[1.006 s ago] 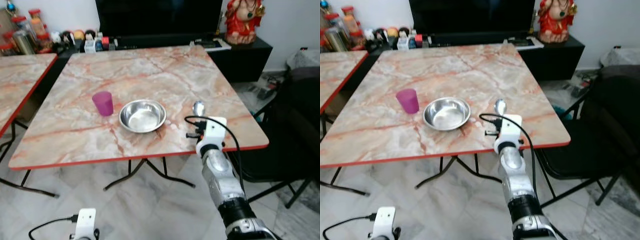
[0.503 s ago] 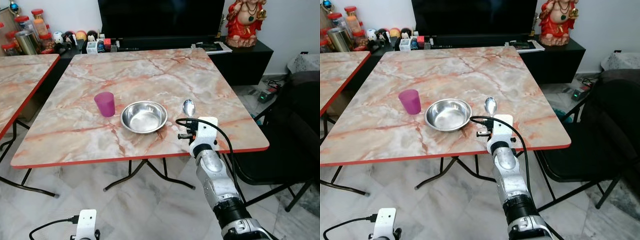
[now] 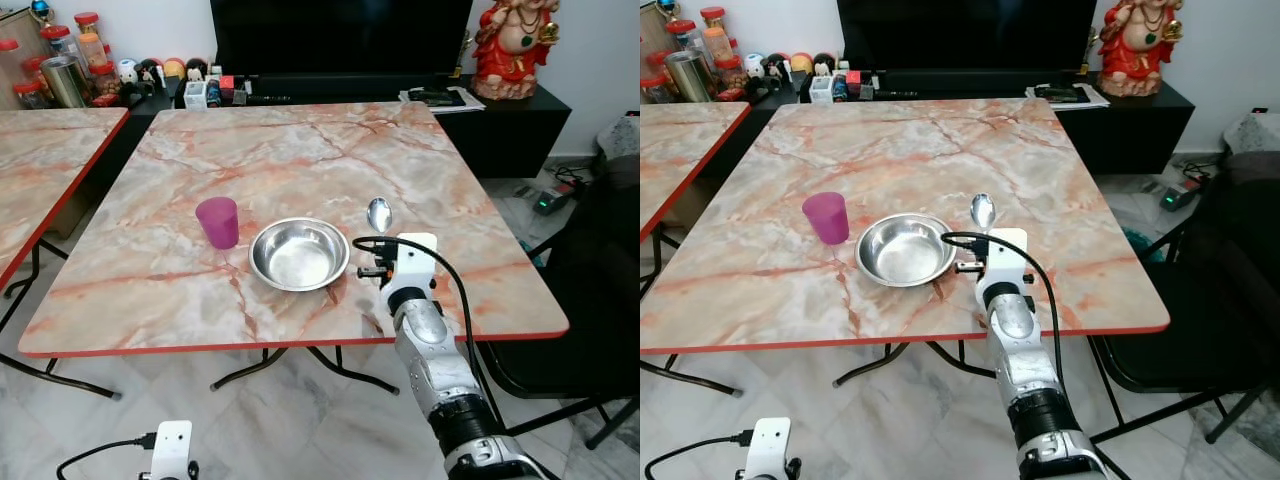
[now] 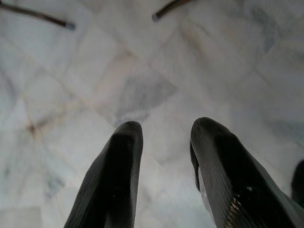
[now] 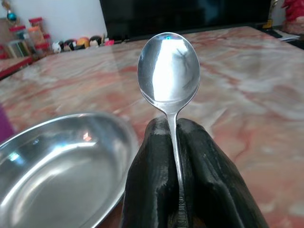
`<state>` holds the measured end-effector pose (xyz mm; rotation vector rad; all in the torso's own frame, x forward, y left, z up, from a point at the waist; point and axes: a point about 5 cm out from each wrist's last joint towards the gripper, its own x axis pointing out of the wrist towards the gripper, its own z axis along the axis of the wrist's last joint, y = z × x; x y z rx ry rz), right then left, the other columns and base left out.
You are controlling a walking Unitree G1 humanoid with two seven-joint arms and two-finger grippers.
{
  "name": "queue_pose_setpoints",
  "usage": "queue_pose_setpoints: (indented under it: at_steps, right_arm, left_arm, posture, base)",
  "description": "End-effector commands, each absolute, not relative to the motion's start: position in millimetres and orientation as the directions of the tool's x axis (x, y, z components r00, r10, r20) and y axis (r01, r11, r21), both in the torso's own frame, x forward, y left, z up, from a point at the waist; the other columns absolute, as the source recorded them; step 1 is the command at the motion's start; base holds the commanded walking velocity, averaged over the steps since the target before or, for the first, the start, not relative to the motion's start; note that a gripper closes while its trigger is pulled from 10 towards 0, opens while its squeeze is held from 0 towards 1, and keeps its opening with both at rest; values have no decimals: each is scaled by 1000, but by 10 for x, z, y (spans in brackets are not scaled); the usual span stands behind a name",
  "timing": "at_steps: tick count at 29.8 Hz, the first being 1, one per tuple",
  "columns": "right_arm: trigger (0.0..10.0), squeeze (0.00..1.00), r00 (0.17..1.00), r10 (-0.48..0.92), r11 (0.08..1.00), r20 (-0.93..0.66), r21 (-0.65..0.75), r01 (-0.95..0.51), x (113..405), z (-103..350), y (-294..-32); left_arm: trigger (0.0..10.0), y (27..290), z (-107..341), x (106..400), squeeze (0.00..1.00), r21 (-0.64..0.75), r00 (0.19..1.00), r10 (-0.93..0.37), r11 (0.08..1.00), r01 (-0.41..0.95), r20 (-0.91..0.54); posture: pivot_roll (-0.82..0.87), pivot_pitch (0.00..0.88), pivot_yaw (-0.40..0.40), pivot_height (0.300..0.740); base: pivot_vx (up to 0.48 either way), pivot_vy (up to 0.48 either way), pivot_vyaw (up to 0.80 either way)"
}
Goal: Setting the table
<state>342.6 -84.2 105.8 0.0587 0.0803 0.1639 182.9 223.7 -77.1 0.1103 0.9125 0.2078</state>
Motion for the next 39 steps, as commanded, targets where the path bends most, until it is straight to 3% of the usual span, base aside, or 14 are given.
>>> queue_pose_setpoints:
  at_steps: [1, 16, 20, 32, 39]
  right_arm:
    - [10000, 0, 988, 137, 990, -77, 54, -134, 3452, 1070, -947]
    - [10000, 0, 986, 142, 989, -92, 50, -138, 3440, 1043, -929]
    - [10000, 0, 971, 137, 991, -197, 21, -135, 3376, 869, -894]
    - [10000, 0, 948, 185, 983, -258, 42, -180, 3241, 750, -657]
    - [10000, 0, 942, 126, 992, -312, 29, -123, 3195, 649, -716]
  left_arm:
    - [10000, 2189, -764, 1866, 0, 169, 599, 216, 976, -134, -771]
    - [10000, 2201, -759, 1872, 0, 174, 599, 221, 975, -136, -770]
    - [10000, 2200, -758, 1871, 0, 171, 602, 222, 975, -142, -767]
    - [10000, 2239, -781, 1804, 0, 176, 590, 229, 973, -147, -774]
    - [10000, 2288, -800, 1737, 0, 184, 581, 236, 972, -149, -779]
  posture:
    - [-41, 0, 8, 740]
    - [-39, 0, 10, 740]
    - [-38, 0, 9, 740]
    - [-22, 0, 12, 740]
    - [-9, 0, 12, 740]
  base:
    - [368, 0, 0]
    - [366, 0, 0]
    - [0, 0, 0]
    - [0, 0, 0]
    - [0, 0, 0]
